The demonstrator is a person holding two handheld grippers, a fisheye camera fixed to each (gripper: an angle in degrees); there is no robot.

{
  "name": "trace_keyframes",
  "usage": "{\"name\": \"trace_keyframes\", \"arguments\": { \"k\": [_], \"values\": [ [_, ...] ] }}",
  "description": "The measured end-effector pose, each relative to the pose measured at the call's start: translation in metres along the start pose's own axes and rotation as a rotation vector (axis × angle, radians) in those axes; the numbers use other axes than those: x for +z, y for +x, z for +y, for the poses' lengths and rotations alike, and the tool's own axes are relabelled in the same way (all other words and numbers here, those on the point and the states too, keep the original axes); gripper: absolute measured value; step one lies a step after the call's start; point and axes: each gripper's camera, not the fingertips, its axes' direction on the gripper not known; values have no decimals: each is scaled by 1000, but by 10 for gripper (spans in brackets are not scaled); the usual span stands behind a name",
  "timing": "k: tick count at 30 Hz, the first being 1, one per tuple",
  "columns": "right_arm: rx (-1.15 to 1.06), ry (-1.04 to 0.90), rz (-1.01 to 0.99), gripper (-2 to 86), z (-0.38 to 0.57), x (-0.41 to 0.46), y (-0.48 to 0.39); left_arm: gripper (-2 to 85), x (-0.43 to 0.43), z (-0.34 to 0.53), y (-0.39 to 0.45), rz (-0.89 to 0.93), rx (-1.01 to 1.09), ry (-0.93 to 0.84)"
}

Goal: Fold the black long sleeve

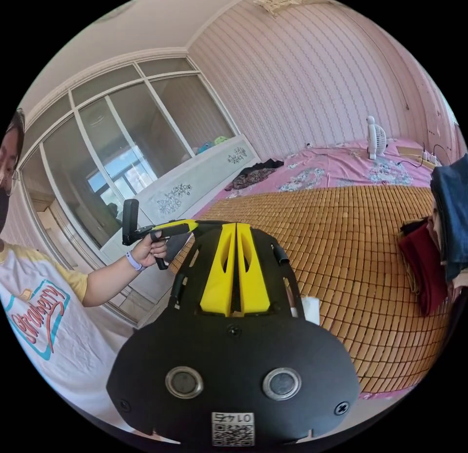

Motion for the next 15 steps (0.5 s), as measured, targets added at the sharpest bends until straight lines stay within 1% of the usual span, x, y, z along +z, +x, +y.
{"name": "trace_keyframes", "arguments": {
  "k": [2,4,6,9,12,15],
  "values": [
    [-43,58,-12,-4,-23,-26,-23,-7,-33,-15,6,23,-5,76],
    [-107,147,-4,-4,-45,-61,-51,-8,-68,-27,20,68,39,166],
    [-201,282,13,-4,-60,-116,-89,-8,-110,-37,50,104,140,250],
    [-277,385,53,-4,-64,-176,-125,-8,-146,-43,97,88,245,329],
    [-337,430,96,-4,-67,-225,-157,-7,-166,-45,129,55,308,381],
    [-355,419,40,-4,-76,-250,-184,-7,-178,-41,130,51,265,416]
  ]
}}
